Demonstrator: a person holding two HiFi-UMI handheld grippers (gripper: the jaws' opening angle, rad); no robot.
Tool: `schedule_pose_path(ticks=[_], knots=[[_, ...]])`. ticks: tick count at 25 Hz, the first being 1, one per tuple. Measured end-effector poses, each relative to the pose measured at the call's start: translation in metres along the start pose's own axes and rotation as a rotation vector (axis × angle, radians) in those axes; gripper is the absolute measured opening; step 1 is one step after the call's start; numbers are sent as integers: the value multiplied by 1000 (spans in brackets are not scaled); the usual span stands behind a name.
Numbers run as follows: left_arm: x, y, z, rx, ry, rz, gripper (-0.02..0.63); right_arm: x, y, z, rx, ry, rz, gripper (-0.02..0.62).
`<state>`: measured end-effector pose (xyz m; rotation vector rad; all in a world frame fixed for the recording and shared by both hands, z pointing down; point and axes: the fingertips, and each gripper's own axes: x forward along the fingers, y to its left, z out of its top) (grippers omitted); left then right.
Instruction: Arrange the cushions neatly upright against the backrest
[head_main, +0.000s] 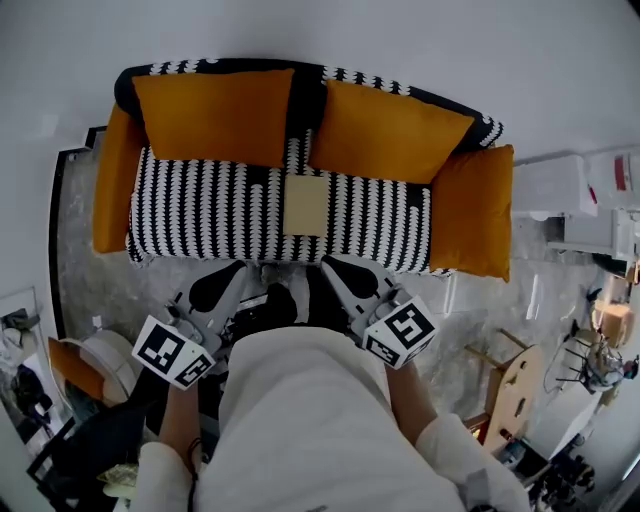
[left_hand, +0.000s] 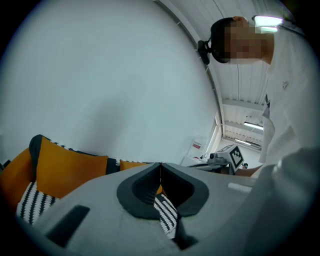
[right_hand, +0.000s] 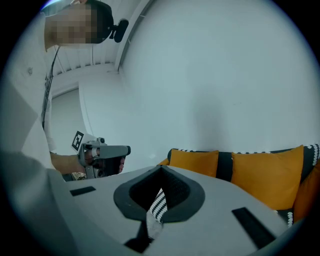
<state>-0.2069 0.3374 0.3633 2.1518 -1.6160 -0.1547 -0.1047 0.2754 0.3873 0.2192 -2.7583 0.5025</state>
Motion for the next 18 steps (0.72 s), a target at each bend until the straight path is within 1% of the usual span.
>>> schedule_pose_path(ticks=[9, 18], knots=[[5, -10, 8, 33, -14, -29, 12, -14, -6, -3, 3, -27, -43, 6], [-4, -12, 6, 27, -20, -26, 11, -13, 1, -4, -8, -36, -56, 6]])
